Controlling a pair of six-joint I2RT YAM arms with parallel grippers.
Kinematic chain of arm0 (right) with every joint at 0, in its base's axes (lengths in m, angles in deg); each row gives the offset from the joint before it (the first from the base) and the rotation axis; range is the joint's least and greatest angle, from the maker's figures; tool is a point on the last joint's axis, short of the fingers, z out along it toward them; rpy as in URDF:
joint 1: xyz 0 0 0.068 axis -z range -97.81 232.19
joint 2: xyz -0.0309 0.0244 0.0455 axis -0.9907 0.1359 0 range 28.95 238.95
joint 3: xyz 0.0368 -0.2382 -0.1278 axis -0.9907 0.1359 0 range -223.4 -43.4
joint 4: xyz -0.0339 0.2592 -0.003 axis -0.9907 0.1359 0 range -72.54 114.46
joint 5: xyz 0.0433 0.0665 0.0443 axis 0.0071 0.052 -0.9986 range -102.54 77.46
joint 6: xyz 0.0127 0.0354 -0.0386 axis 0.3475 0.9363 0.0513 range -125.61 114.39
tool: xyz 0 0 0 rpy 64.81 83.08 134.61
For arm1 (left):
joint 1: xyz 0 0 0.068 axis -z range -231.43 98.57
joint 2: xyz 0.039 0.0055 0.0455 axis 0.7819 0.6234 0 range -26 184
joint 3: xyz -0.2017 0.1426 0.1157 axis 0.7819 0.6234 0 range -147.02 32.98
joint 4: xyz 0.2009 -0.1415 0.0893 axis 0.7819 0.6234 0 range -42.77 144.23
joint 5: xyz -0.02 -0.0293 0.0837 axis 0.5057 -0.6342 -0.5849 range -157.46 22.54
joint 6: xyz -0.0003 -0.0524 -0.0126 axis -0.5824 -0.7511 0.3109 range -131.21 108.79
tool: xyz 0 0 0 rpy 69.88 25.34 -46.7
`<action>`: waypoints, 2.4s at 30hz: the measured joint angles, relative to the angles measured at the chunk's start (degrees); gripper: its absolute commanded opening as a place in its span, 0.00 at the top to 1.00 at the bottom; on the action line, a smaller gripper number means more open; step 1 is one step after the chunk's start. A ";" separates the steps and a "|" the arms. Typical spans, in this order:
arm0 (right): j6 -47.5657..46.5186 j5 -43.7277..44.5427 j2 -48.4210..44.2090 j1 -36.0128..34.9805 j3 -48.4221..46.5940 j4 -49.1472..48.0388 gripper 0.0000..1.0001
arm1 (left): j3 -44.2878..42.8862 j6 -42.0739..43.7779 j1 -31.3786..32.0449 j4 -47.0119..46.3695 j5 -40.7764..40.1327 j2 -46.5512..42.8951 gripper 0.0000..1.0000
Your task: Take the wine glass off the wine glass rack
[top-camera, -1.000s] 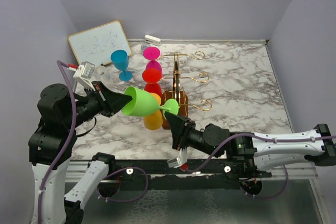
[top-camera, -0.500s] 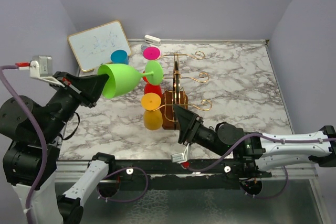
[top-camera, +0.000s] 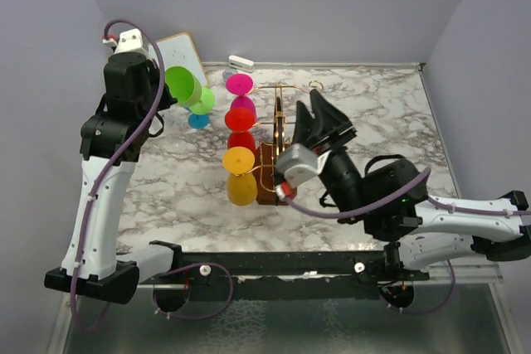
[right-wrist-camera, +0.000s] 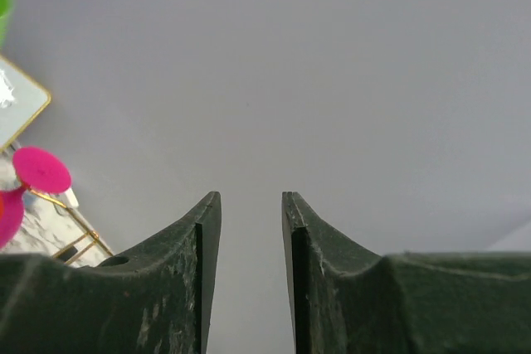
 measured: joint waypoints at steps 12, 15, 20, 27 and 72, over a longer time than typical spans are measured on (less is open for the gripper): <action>13.88 12.46 1.49 2.32 -1.49 -8.33 0.67 | -7.76 -0.22 -20.61 -3.58 1.42 12.72 1.00; 15.78 14.64 2.21 2.51 -0.33 -7.78 0.68 | -10.32 -2.19 -25.86 -4.28 3.28 17.70 1.00; 21.11 17.99 0.92 2.54 -0.31 -5.44 0.70 | -7.87 -5.95 -34.38 -5.75 4.87 22.84 1.00; 37.73 20.22 -5.14 2.58 -4.35 9.62 0.70 | 6.29 -7.93 -36.04 -8.79 5.07 20.98 1.00; 86.53 9.03 5.07 6.73 -18.40 59.12 0.49 | 22.03 -1.20 -24.76 -13.20 -0.50 11.32 0.27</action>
